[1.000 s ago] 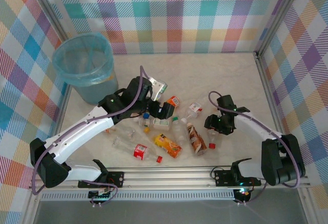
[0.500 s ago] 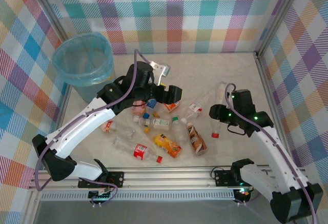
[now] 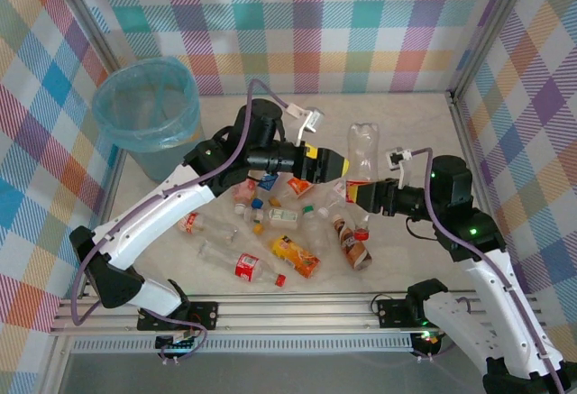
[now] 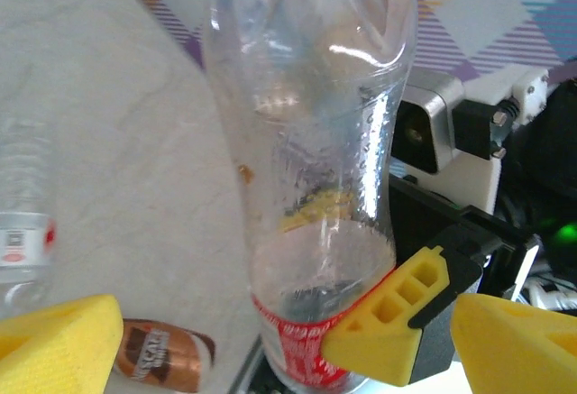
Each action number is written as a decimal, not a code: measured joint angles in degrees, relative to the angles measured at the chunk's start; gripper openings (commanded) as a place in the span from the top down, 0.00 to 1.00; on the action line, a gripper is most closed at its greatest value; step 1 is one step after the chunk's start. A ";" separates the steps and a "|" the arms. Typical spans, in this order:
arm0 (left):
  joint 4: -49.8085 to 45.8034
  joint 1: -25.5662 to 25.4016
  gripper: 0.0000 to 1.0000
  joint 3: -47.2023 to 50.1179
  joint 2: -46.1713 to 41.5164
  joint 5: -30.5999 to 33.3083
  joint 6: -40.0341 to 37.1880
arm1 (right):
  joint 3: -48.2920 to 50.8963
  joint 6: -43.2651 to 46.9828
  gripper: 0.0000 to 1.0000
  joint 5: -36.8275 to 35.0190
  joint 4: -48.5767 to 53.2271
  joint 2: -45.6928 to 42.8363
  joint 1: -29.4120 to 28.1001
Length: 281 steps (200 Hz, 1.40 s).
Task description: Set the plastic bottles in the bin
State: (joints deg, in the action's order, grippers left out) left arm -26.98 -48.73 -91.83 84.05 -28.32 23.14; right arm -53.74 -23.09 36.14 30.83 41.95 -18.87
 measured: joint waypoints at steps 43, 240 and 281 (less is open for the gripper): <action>0.20 -1.88 0.05 -0.24 0.00 -1.18 -0.20 | 0.02 0.07 0.52 5.77 -4.22 -1.66 -2.05; 4.42 -2.25 0.32 3.50 -6.78 9.60 -0.17 | 0.55 2.82 0.50 5.81 -7.13 4.63 -15.28; 4.26 -2.25 0.42 5.07 -8.98 12.46 -0.11 | -0.02 3.69 0.47 3.72 -7.93 5.88 -16.24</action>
State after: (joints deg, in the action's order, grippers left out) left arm -22.72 -50.98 -86.76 75.07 -15.86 23.03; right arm -53.76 -19.40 39.86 22.90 47.83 -35.11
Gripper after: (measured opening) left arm 0.625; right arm 0.525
